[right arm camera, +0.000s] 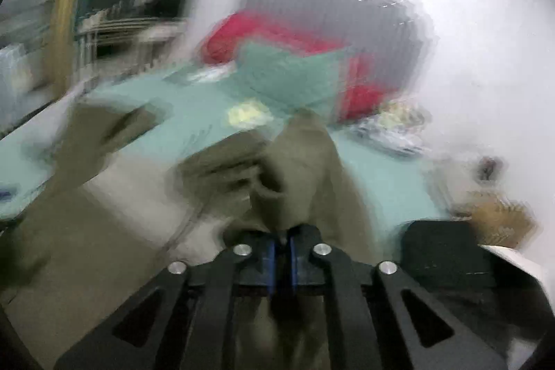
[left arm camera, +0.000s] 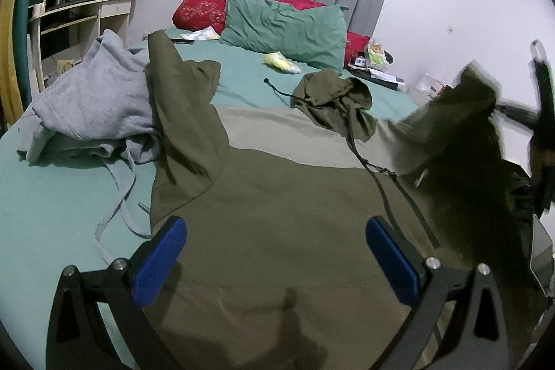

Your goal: Fold large clothes

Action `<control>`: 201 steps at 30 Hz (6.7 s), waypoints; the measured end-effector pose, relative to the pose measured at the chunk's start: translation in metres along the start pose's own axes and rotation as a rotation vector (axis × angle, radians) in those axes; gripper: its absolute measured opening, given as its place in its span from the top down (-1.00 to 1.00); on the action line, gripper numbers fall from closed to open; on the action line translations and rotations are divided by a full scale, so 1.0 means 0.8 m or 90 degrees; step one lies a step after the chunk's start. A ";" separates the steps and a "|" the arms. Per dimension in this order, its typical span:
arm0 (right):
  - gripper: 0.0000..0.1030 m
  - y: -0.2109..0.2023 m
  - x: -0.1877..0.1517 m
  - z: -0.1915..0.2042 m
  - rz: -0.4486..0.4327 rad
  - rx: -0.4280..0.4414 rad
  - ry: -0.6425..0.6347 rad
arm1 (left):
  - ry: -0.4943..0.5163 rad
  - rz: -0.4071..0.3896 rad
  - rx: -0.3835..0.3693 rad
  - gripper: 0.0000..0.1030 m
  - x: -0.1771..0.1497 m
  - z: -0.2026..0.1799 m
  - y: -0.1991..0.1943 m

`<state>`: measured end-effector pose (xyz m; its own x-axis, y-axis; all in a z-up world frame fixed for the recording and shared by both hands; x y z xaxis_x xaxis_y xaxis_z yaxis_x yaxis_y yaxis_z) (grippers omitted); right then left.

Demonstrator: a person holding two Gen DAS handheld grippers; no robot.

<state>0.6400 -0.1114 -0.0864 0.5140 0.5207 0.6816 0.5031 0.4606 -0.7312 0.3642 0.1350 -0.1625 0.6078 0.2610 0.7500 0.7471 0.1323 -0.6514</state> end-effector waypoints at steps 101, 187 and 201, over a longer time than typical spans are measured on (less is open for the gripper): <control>-0.73 -0.177 -0.071 0.232 -0.138 -0.191 0.158 | -0.014 0.010 0.026 -1.00 0.029 0.063 -0.035; -0.51 0.194 -0.007 0.080 -0.024 0.016 0.318 | -0.080 0.039 0.069 -1.00 0.049 0.132 -0.022; -0.01 0.236 0.035 0.177 -0.006 -0.029 0.176 | -0.107 0.053 0.116 -1.00 0.046 0.175 -0.012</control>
<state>0.6511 0.0915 -0.2091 0.6761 0.2977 0.6739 0.5363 0.4283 -0.7273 0.3414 0.2775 -0.1449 0.6007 0.4319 0.6728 0.6257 0.2699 -0.7319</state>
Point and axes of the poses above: each gripper's, at about its wrist camera, not at the fingertips, and y roughly the way its jaws point, z to its left, x to its top, the point moved 1 cm from there along y, roughly the way its jaws point, and after that the axes turned 13 degrees about x, right-handed, at the moved point
